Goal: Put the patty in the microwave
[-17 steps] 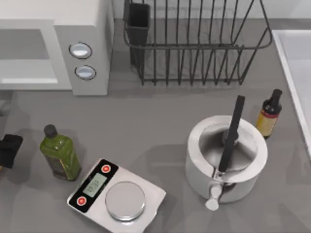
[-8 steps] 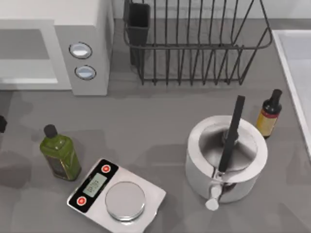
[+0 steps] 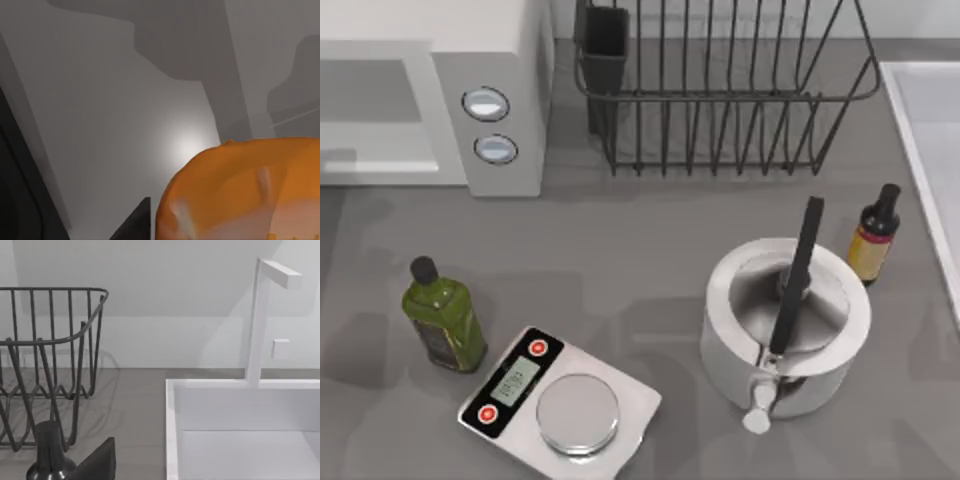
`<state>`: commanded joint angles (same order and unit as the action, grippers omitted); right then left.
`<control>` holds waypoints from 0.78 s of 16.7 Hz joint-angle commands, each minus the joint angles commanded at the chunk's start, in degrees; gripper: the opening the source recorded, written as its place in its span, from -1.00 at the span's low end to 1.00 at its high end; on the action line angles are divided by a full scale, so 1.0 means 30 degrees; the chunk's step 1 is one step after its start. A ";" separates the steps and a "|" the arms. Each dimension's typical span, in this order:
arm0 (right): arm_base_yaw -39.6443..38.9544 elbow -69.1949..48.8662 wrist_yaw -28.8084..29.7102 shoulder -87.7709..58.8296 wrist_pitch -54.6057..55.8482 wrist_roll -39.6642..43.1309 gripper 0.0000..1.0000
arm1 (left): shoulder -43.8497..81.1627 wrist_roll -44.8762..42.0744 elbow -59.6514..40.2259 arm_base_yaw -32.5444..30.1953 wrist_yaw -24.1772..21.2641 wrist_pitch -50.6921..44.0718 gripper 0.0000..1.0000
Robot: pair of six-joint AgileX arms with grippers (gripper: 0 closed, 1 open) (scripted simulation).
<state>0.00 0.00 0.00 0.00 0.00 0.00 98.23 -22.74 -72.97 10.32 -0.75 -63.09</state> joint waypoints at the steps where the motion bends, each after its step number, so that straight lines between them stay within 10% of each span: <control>1: 0.0000 0.0000 0.0000 0.0000 0.0000 0.0000 1.00 | 0.0004 0.0002 -0.0001 0.0000 -0.0002 0.0009 -1.00; 7: 0.0000 0.0000 0.0000 0.0000 0.0000 0.0000 1.00 | 0.1909 0.0969 -0.0342 0.0026 -0.0940 0.4216 -1.00; 13: 0.0000 0.0000 0.0000 0.0000 0.0000 0.0000 1.00 | 0.5354 0.2800 -0.0040 0.0093 -0.2487 1.5382 -1.00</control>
<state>0.00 0.00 0.00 0.00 0.00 0.00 114.29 -14.34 -73.09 10.60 -8.21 -16.95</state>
